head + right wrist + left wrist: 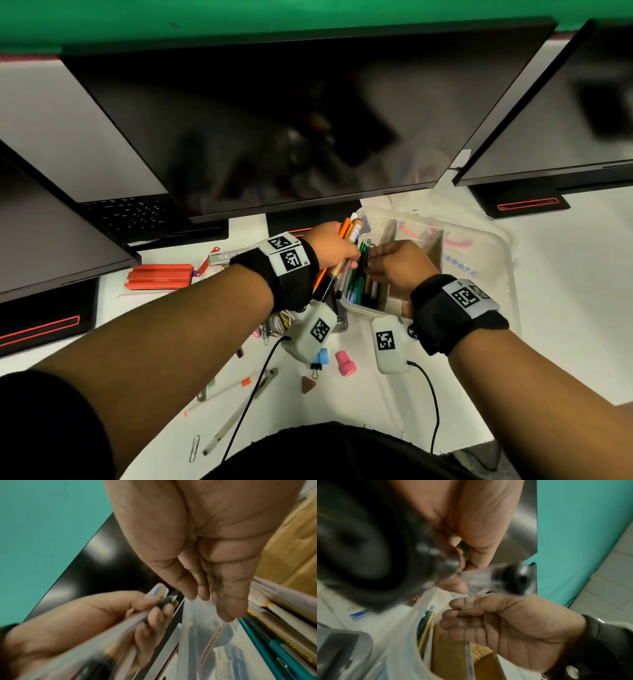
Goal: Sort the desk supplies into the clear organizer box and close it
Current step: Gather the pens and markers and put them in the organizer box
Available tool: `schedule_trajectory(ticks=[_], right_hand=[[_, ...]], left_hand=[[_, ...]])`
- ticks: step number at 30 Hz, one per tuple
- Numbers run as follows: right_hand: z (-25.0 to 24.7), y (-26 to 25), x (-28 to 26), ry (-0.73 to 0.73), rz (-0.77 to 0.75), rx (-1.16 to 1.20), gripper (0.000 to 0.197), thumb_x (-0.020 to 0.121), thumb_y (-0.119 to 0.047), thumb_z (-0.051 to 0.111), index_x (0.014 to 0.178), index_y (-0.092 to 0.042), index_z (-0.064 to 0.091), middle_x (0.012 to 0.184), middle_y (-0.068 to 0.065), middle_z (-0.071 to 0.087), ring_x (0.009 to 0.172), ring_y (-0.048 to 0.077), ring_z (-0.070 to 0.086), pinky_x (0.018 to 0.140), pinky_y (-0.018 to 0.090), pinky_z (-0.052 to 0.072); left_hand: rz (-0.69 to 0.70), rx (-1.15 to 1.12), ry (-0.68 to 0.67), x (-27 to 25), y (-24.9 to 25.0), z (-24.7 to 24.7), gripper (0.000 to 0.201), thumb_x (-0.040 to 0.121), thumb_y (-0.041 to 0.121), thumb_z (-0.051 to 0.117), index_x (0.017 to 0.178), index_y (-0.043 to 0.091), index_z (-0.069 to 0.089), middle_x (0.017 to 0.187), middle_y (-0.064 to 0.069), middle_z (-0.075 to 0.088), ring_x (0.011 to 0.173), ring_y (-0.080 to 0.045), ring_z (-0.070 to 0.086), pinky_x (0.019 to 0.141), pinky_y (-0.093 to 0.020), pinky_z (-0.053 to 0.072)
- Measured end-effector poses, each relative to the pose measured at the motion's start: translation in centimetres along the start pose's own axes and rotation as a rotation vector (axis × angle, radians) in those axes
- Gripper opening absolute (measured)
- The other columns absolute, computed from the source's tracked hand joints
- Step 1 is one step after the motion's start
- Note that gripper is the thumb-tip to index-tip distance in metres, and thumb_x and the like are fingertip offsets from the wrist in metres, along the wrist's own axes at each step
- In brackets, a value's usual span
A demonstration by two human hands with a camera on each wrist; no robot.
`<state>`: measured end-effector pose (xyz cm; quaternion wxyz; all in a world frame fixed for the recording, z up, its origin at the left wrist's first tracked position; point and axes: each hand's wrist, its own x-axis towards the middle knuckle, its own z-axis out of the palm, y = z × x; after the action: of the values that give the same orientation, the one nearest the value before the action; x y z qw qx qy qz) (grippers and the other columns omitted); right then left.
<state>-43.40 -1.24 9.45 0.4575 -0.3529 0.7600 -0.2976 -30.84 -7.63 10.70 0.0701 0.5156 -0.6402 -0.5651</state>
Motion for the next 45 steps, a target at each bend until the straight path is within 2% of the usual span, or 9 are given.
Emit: schedule_trajectory(ticks=[4, 8, 15, 17, 22, 26, 32, 38, 45], right_hand=[[0.1, 1.0, 0.3, 0.018, -0.043, -0.078, 0.016, 0.078, 0.005, 0.056, 0.078, -0.001, 0.07, 0.088, 0.028, 0.069, 0.089, 0.045, 0.066, 0.087, 0.053, 0.054], [-0.4, 1.4, 0.5, 0.128, -0.095, -0.099, 0.019, 0.083, 0.001, 0.053, 0.088, 0.0, 0.071, 0.084, 0.017, 0.069, 0.08, 0.03, 0.064, 0.079, 0.035, 0.052], [-0.3, 1.1, 0.0, 0.104, -0.178, -0.234, 0.025, 0.08, 0.006, 0.054, 0.092, -0.004, 0.074, 0.09, 0.013, 0.072, 0.086, 0.024, 0.065, 0.077, 0.023, 0.051], [0.1, 0.9, -0.2, 0.063, -0.188, -0.374, 0.023, 0.081, 0.002, 0.055, 0.092, -0.005, 0.074, 0.089, 0.012, 0.071, 0.083, 0.023, 0.064, 0.065, 0.019, 0.046], [1.5, 0.4, -0.9, 0.108, -0.203, -0.415, 0.022, 0.085, -0.003, 0.055, 0.096, -0.01, 0.073, 0.107, 0.008, 0.07, 0.099, 0.025, 0.063, 0.095, 0.028, 0.047], [4.5, -1.8, -2.6, 0.181, -0.403, -0.317, 0.017, 0.085, -0.002, 0.056, 0.089, -0.01, 0.07, 0.089, 0.002, 0.067, 0.078, 0.015, 0.058, 0.079, 0.02, 0.044], [12.5, -2.4, -3.2, -0.182, -0.523, -0.609, 0.018, 0.087, -0.009, 0.053, 0.093, -0.012, 0.069, 0.097, 0.006, 0.07, 0.092, 0.022, 0.063, 0.083, 0.027, 0.047], [19.7, 1.2, -2.5, -0.385, -0.487, -0.905, 0.024, 0.092, -0.017, 0.048, 0.109, -0.008, 0.063, 0.118, 0.013, 0.063, 0.112, 0.029, 0.057, 0.089, 0.027, 0.042], [23.9, 0.8, -0.2, -0.242, -0.425, -0.983, 0.032, 0.092, -0.008, 0.046, 0.122, -0.001, 0.053, 0.128, 0.019, 0.056, 0.12, 0.03, 0.053, 0.103, 0.032, 0.042]], left_hand=[[0.071, 0.159, 0.033, 1.0, 0.8, 2.1, 0.011, 0.08, 0.017, 0.067, 0.074, 0.01, 0.061, 0.068, -0.007, 0.068, 0.07, -0.026, 0.068, 0.059, -0.029, 0.055], [0.082, 0.232, 0.138, 2.1, 1.0, 3.5, 0.034, 0.083, 0.028, 0.066, 0.112, 0.011, 0.058, 0.097, -0.006, 0.064, 0.094, -0.028, 0.062, 0.072, -0.027, 0.045], [0.051, 0.01, 0.054, 2.2, 0.6, 2.8, 0.052, 0.091, -0.001, 0.046, 0.141, 0.008, 0.036, 0.138, -0.018, 0.05, 0.124, -0.033, 0.052, 0.103, -0.04, 0.045], [0.062, -0.086, 0.036, 1.7, 0.2, 2.1, 0.052, 0.091, -0.006, 0.044, 0.141, 0.007, 0.038, 0.139, -0.018, 0.049, 0.125, -0.033, 0.051, 0.103, -0.039, 0.046], [0.044, -0.2, 0.027, -0.3, -2.4, -1.5, 0.042, 0.09, -0.01, 0.044, 0.129, 0.005, 0.05, 0.114, -0.012, 0.059, 0.085, -0.016, 0.06, 0.07, -0.022, 0.048], [-0.044, -0.065, 0.164, -2.0, -7.4, -5.8, 0.028, 0.09, 0.003, 0.054, 0.118, 0.006, 0.058, 0.102, -0.009, 0.064, 0.079, -0.015, 0.059, 0.065, -0.021, 0.047], [-0.195, 0.194, 0.258, -5.4, -15.2, -10.9, 0.017, 0.086, 0.003, 0.057, 0.097, 0.015, 0.064, 0.08, -0.005, 0.058, 0.066, -0.016, 0.056, 0.044, -0.008, 0.04], [-0.396, 0.383, 0.356, -9.2, -21.8, -14.0, 0.018, 0.089, 0.012, 0.054, 0.103, 0.009, 0.065, 0.1, -0.008, 0.065, 0.1, -0.026, 0.062, 0.081, -0.023, 0.047], [-0.58, 0.459, 0.462, -11.5, -26.3, -14.8, 0.05, 0.087, 0.048, 0.053, 0.124, 0.015, 0.053, 0.128, -0.014, 0.054, 0.114, -0.032, 0.055, 0.098, -0.039, 0.046]])
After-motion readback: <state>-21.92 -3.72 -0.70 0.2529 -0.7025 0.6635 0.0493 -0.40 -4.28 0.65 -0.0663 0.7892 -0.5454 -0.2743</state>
